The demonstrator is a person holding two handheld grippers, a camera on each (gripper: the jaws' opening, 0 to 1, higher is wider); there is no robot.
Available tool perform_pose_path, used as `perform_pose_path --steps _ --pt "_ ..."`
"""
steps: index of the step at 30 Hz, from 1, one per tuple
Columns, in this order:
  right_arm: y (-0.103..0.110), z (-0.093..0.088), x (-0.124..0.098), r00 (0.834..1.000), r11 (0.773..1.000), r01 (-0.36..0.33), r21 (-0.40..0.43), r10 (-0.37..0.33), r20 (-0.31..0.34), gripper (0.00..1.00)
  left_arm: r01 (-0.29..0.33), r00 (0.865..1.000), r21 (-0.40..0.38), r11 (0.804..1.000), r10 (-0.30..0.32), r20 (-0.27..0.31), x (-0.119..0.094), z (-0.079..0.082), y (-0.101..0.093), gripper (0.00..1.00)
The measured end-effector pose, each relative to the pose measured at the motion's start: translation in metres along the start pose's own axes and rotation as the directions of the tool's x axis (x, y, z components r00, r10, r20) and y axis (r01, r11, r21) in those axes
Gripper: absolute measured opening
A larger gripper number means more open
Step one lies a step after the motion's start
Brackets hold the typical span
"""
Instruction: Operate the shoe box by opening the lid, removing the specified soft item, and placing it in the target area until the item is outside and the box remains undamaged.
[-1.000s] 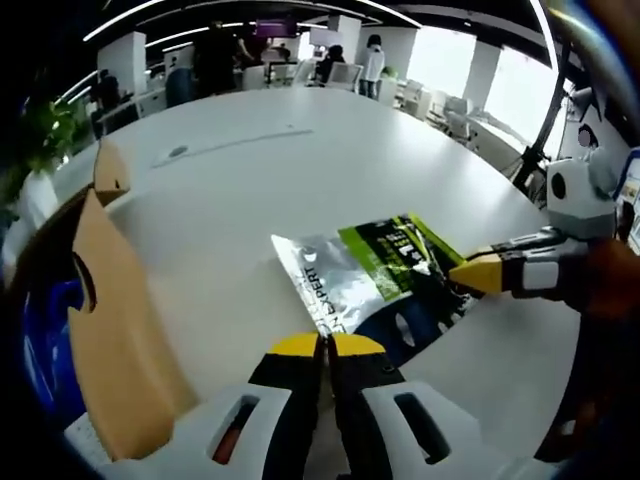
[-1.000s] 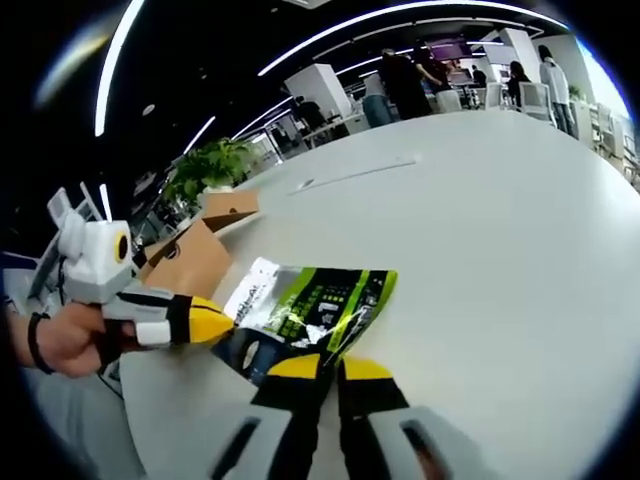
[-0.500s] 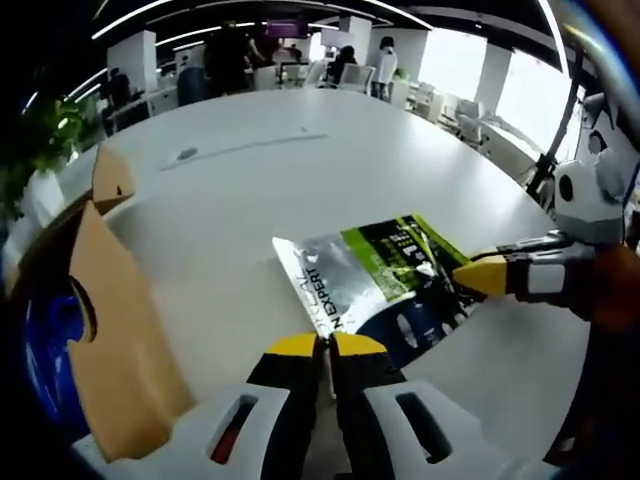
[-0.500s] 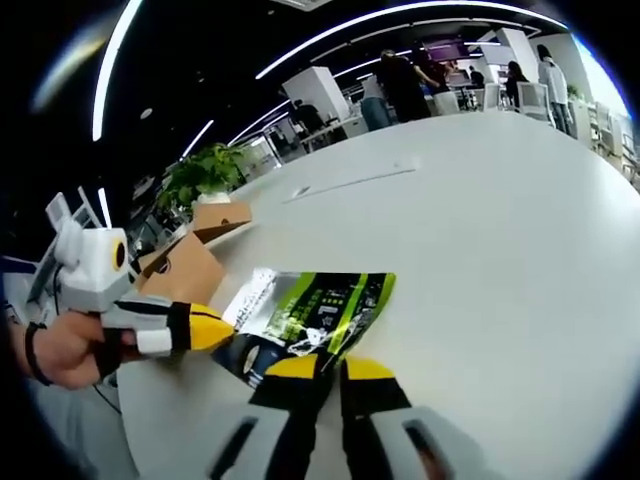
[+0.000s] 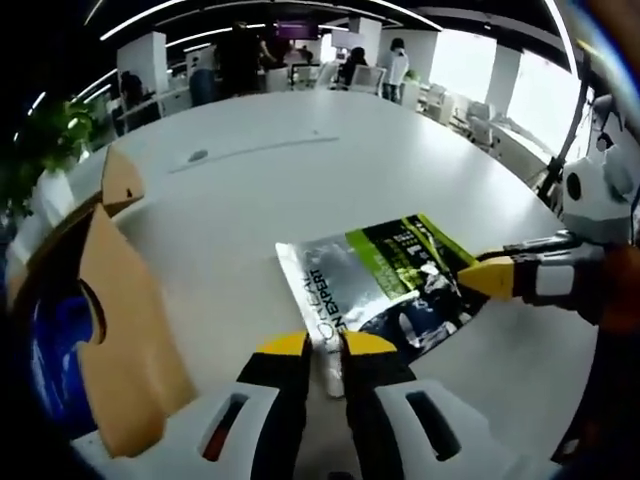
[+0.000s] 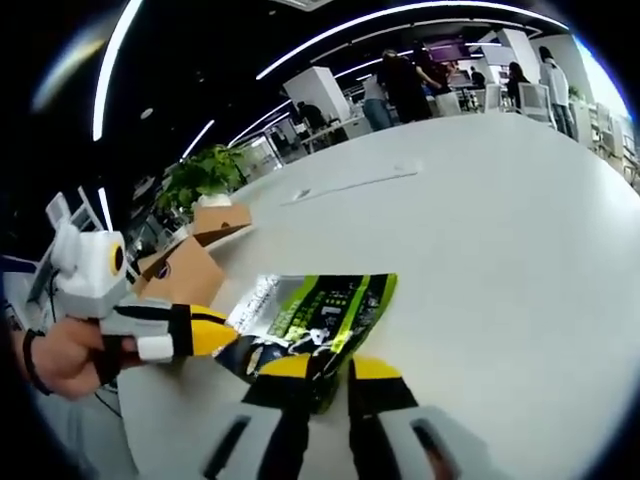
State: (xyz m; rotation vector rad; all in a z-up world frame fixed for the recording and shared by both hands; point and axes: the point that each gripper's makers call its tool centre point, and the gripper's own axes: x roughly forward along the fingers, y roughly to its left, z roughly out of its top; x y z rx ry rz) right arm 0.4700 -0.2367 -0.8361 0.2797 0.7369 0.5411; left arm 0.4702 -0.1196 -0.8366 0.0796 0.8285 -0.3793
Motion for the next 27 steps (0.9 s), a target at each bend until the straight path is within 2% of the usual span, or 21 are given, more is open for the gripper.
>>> perform_pose_path --steps 3,13,16,18,23,27 --pt "0.001 -0.002 0.000 1.000 1.000 0.002 0.009 -0.002 -0.005 0.12 -0.010 1.000 0.030 1.000 0.010 -0.006 -0.003 -0.001 0.000 0.13" --pt "-0.002 -0.005 -0.010 0.999 0.999 0.032 -0.002 -0.032 -0.021 0.18 -0.003 1.000 0.015 1.000 0.003 -0.003 -0.014 -0.002 0.001 0.13" --pt "-0.008 -0.001 -0.017 0.998 0.998 0.058 0.000 -0.058 -0.014 0.22 0.031 0.999 0.008 0.999 -0.031 0.022 -0.021 0.001 -0.008 0.15" --pt "-0.010 0.000 -0.021 0.998 0.998 0.066 0.009 -0.066 -0.010 0.24 0.043 0.999 0.031 0.999 -0.044 0.029 -0.025 0.002 -0.011 0.16" --pt "-0.004 0.005 -0.031 0.998 0.998 0.063 -0.007 -0.063 -0.001 0.26 0.088 0.994 0.034 0.996 -0.090 0.057 -0.038 0.004 -0.016 0.17" --pt "0.001 0.009 -0.036 0.998 0.998 0.057 -0.011 -0.057 0.011 0.31 0.138 0.986 0.052 0.989 -0.142 0.088 -0.053 0.008 -0.019 0.19"
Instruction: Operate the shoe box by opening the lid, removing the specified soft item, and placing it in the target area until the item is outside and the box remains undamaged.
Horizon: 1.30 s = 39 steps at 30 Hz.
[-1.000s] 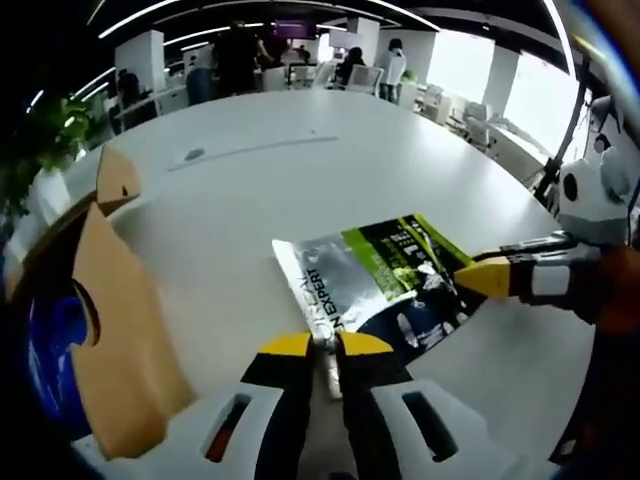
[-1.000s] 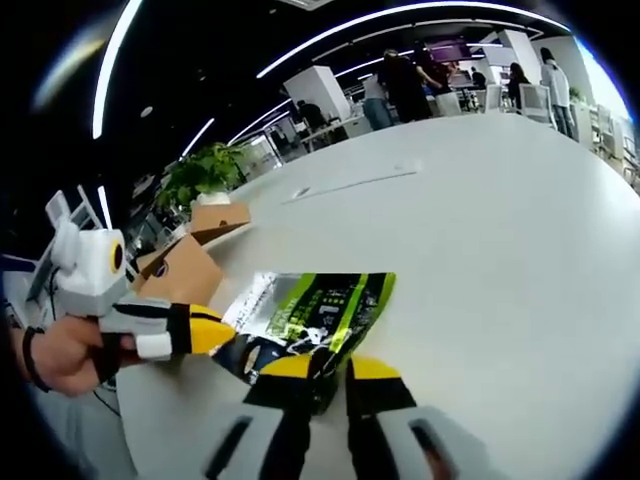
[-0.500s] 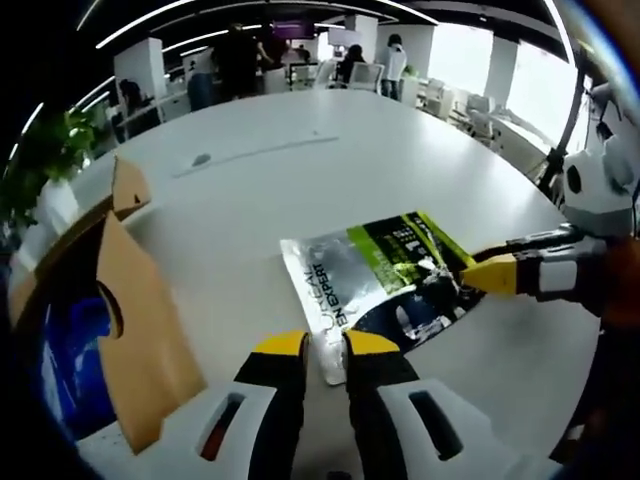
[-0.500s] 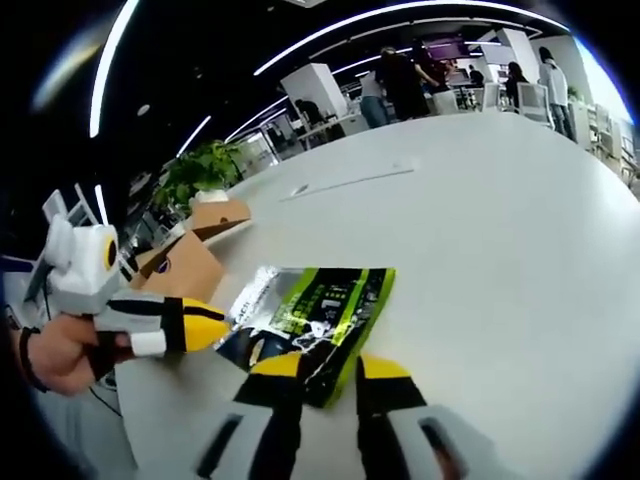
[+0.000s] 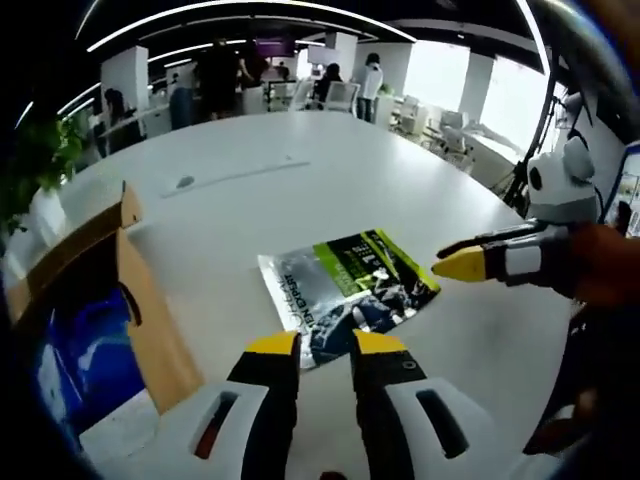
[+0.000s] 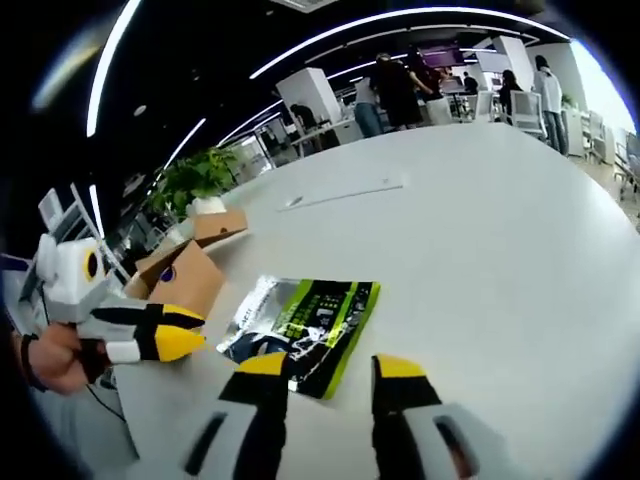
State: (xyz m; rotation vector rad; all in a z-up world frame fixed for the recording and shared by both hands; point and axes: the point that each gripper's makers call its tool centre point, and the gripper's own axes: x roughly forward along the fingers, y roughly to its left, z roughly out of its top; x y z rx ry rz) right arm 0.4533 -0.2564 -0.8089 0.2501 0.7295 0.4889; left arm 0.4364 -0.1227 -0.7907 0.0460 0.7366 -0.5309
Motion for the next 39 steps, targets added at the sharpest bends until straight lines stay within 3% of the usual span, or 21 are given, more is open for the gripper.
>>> perform_pose_path --steps 7,13,17,39 --pt "0.022 0.004 -0.007 0.999 0.999 -0.034 -0.030 0.035 0.016 0.37 0.050 0.997 -0.028 0.998 -0.049 0.061 -0.023 0.010 0.014 0.21" --pt "0.041 0.009 -0.010 0.998 0.998 -0.056 -0.036 0.057 0.030 0.39 0.054 0.995 0.004 0.999 -0.054 0.087 -0.045 0.021 0.028 0.24" --pt "0.052 0.009 -0.009 0.998 0.997 -0.062 -0.038 0.063 0.028 0.39 0.051 0.994 -0.032 0.998 -0.048 0.100 -0.055 0.024 0.044 0.29" --pt "0.119 0.020 0.014 0.992 0.988 -0.125 -0.096 0.126 0.006 0.40 -0.036 0.994 -0.038 0.999 0.039 0.097 -0.111 0.010 0.133 0.28"
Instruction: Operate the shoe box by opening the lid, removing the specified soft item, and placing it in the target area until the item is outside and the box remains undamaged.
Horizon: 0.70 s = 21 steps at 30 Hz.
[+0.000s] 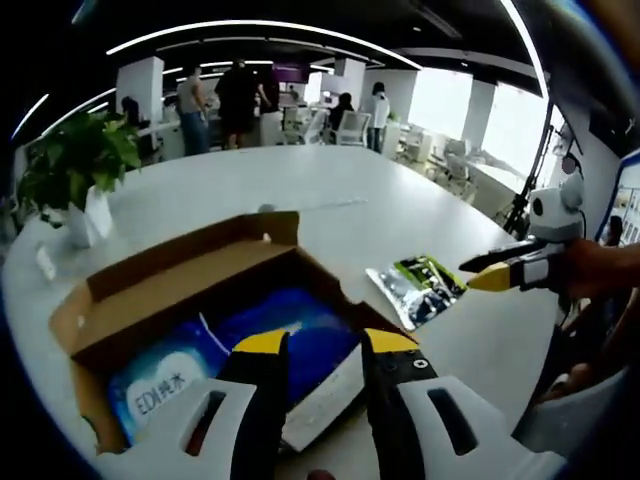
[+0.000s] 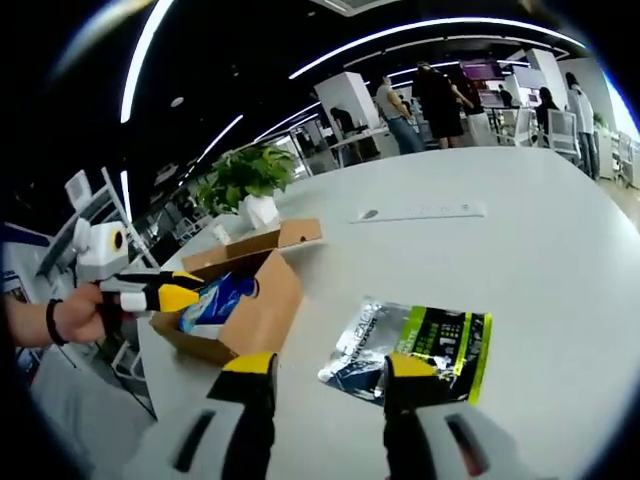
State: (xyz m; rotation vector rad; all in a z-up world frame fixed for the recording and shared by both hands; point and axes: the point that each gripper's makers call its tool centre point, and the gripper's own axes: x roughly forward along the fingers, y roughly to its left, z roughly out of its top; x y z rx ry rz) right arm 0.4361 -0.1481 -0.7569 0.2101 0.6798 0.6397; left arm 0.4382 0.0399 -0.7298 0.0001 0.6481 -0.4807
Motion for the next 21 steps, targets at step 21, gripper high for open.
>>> perform_pose_path --steps 21 --pt "0.069 0.007 0.019 0.999 0.998 -0.041 -0.055 0.042 0.011 0.40 -0.042 0.999 -0.029 0.999 0.042 0.011 -0.054 -0.025 0.058 0.29"
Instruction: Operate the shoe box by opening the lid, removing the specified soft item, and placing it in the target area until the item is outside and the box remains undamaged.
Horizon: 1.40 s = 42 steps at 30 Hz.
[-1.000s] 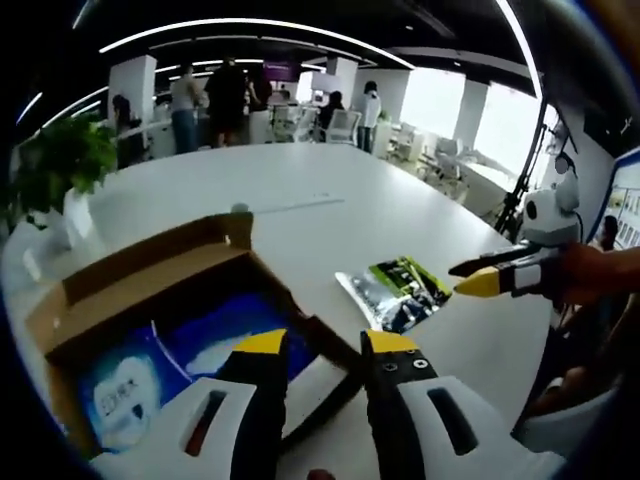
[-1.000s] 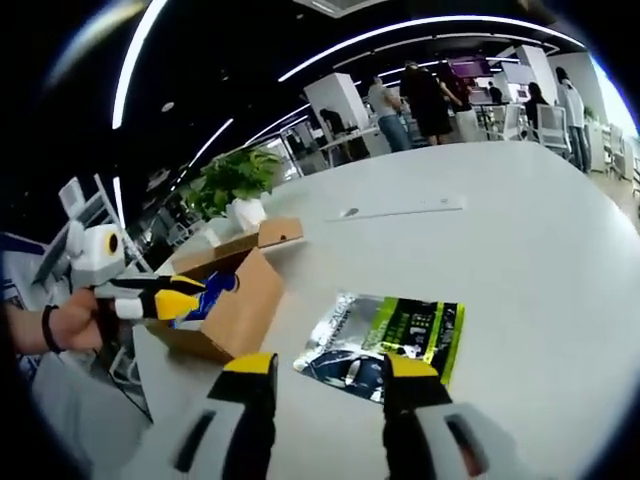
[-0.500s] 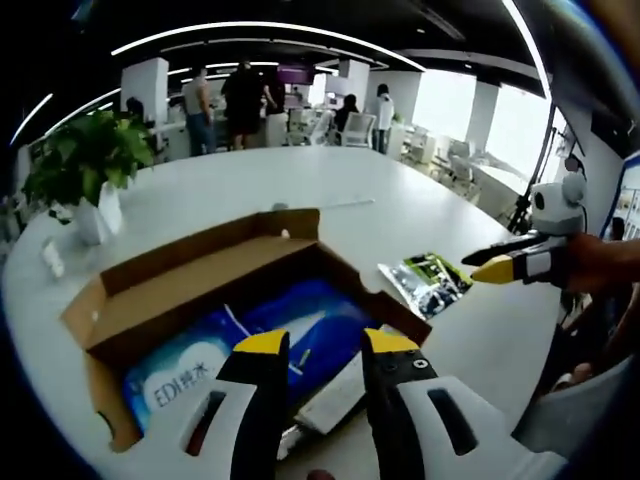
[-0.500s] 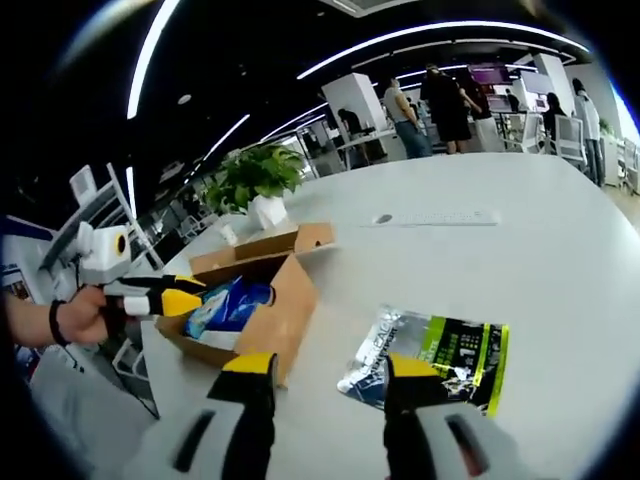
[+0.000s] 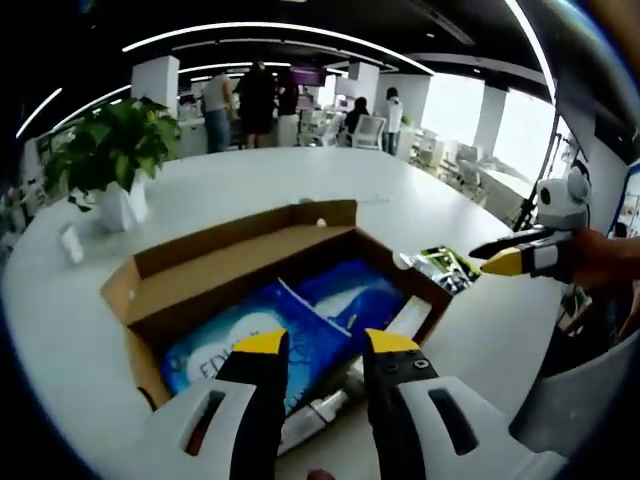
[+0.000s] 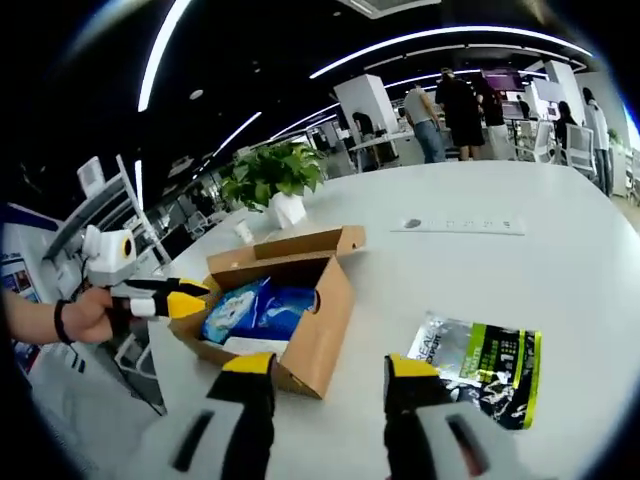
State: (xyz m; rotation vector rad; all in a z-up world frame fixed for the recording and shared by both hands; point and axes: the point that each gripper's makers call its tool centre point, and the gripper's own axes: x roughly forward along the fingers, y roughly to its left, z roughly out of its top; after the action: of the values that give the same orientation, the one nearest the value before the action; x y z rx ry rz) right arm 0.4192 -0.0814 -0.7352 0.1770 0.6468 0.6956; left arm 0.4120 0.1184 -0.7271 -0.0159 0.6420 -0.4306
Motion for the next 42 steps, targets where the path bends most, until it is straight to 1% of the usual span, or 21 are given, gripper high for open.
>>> perform_pose_path --steps 2,11,14,20,27,30,33,42 --pt "0.005 0.001 0.001 1.000 1.000 -0.001 0.000 0.001 0.005 0.40 -0.003 1.000 0.013 1.000 0.003 -0.002 -0.005 -0.003 0.004 0.29" --pt "0.017 0.002 0.012 1.000 1.000 -0.009 -0.010 0.009 0.000 0.40 -0.012 1.000 -0.003 1.000 0.012 -0.002 -0.025 -0.014 0.024 0.29" --pt "0.025 0.001 0.017 1.000 1.000 -0.014 -0.012 0.014 -0.001 0.41 -0.019 1.000 -0.017 1.000 0.019 0.001 -0.030 -0.016 0.033 0.29" --pt "0.039 -0.001 0.025 1.000 0.999 -0.031 -0.021 0.031 -0.008 0.41 -0.033 0.999 -0.032 0.999 0.033 0.007 -0.036 -0.017 0.045 0.29" --pt "0.058 0.001 0.033 0.999 0.998 -0.054 -0.010 0.054 0.007 0.41 -0.048 0.999 -0.037 0.998 0.048 0.005 -0.042 -0.020 0.057 0.29" --pt "0.067 0.001 0.036 0.998 0.998 -0.065 -0.020 0.065 0.010 0.41 -0.054 0.999 -0.042 0.998 0.054 0.001 -0.043 -0.022 0.060 0.29" --pt "0.074 -0.001 0.038 0.996 0.996 -0.092 -0.015 0.092 0.007 0.42 -0.058 0.998 -0.034 0.998 0.058 0.001 -0.044 -0.023 0.062 0.30" --pt "0.086 -0.002 0.041 0.994 0.994 -0.113 -0.007 0.113 0.009 0.43 -0.081 0.997 -0.034 0.996 0.081 -0.004 -0.056 -0.028 0.074 0.30"
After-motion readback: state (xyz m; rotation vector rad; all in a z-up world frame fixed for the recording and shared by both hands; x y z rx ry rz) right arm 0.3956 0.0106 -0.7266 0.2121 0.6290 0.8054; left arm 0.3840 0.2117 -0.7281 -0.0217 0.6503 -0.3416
